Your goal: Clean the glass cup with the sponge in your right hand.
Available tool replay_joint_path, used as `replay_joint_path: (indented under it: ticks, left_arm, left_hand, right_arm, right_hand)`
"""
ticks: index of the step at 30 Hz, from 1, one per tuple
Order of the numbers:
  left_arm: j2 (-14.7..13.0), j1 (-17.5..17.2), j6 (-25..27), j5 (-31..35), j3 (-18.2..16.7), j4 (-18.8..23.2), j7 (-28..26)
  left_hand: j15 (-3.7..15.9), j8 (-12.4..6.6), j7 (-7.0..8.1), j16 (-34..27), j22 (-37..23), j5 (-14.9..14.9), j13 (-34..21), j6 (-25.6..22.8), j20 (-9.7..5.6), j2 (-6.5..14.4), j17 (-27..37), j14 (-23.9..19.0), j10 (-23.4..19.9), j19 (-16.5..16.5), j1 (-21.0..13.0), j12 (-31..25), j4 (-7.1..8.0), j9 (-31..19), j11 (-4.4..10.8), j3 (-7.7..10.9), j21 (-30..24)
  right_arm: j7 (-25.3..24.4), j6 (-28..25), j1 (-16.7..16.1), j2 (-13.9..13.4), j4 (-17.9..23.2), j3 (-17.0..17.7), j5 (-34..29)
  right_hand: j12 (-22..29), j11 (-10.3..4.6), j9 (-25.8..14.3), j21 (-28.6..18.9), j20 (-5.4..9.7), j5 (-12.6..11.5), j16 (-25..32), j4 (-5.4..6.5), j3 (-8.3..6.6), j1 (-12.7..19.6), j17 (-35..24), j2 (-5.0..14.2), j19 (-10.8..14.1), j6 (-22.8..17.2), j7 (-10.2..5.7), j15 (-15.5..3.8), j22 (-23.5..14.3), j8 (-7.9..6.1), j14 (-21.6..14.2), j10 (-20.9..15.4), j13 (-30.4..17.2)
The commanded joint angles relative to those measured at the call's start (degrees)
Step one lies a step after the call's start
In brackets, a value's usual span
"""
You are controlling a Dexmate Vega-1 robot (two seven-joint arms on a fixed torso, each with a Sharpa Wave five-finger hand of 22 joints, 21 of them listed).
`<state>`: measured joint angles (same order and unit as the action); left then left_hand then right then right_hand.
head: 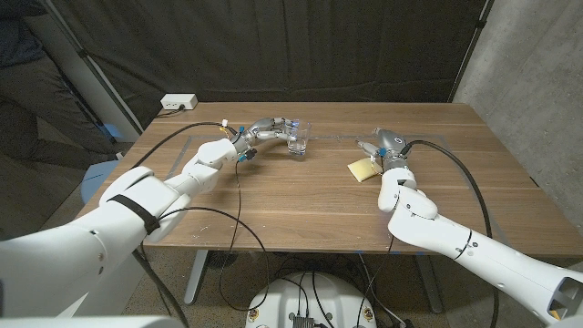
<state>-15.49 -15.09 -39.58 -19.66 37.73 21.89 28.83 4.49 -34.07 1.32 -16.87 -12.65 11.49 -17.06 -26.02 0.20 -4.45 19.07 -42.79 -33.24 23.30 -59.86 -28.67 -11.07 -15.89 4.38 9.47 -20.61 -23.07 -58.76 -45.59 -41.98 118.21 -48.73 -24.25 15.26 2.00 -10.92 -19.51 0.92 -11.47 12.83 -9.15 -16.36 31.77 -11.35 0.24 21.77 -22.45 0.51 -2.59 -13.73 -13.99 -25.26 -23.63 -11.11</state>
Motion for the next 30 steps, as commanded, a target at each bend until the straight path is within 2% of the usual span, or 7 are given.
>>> replay_joint_path:
  ticks: [1,7,15,24,30]
  left_arm:
    - [0.6,1.6,2.8,0.5,1.3,-1.0,-1.7]
    - [0.6,2.0,3.6,0.3,1.5,-1.1,-1.7]
    - [0.4,2.3,2.4,-0.3,1.2,-1.0,-0.4]
    - [0.2,2.2,0.4,-0.8,0.7,-0.9,1.0]
    - [0.2,2.1,-1.0,-1.1,0.2,-0.8,1.8]
  left_hand:
    - [8.08,-9.5,5.62,0.3,-0.3,0.2,-0.7,-8.1,-0.11,8.4,0.3,-0.5,-7.2,-0.3,-7.9,-0.2,3.43,-1.7,7.12,3.83,-0.4]
    - [8.26,-9.73,5.73,0.5,-0.3,0.2,-0.9,-7.9,-0.09,8.5,0.5,-0.6,-7.1,-0.2,-8.1,-0.2,3.35,-1.7,7.13,3.99,-0.5]
    - [8.26,-10.17,5.66,0.7,-0.3,0.2,-1.0,-8.0,-0.15,8.4,0.8,-0.8,-7.3,-0.2,-8.4,-0.3,3.22,-1.8,7.1,4.19,-0.7]
    - [8.25,-10.55,5.75,0.9,-0.3,0.2,-1.2,-7.8,-0.15,8.5,1.1,-1.0,-7.5,-0.3,-8.7,-0.4,3.21,-1.9,7.09,4.4,-0.9]
    - [8.29,-10.84,5.81,1.0,-0.3,0.2,-1.4,-7.9,-0.18,8.5,1.3,-1.1,-7.5,-0.4,-8.8,-0.4,3.2,-1.9,7.11,4.52,-1.0]
  right_arm:
    - [6.9,-8.2,5.0,0.0,-1.1,-6.9,-5.3]
    - [9.0,-10.0,7.1,0.2,-1.5,-9.6,-6.1]
    - [11.9,-15.2,10.4,0.6,-1.9,-14.3,-6.8]
    - [12.8,-19.0,13.3,0.5,-1.6,-18.1,-5.0]
    - [13.7,-20.7,16.1,0.2,-1.7,-21.1,-2.9]
  right_hand:
    - [0.4,-0.19,-0.2,-0.4,-0.13,-0.7,0.4,-0.07,0.23,0.3,-0.2,-0.75,0.7,-0.6,0.03,-2.03,-0.4,-0.4,-0.4,-0.5,-0.1]
    - [0.3,-0.5,-0.2,-0.6,-0.08,-0.9,0.3,-0.13,0.13,0.8,-0.3,-0.78,0.8,-0.6,-0.16,-2.16,-0.5,-0.28,-0.4,-0.5,-0.1]
    - [0.2,-0.88,-0.2,-1.4,-0.17,-1.2,0.7,-0.01,0.11,1.3,-0.5,-0.91,1.7,-1.1,-0.78,-3.42,-0.9,-0.29,-1.8,-0.8,-0.1]
    - [0.8,-2.08,-0.2,-2.6,0.01,-1.8,1.5,0.05,0.43,2.2,-1.0,-1.81,2.4,-2.8,-1.29,-4.46,-1.7,-0.75,-4.3,-3.0,-0.2]
    - [0.3,-2.13,-0.2,-3.0,0.04,-2.1,1.3,0.09,0.49,2.6,-1.2,-1.99,2.4,-2.6,-1.57,-4.41,-2.0,-0.57,-4.0,-2.2,-0.2]
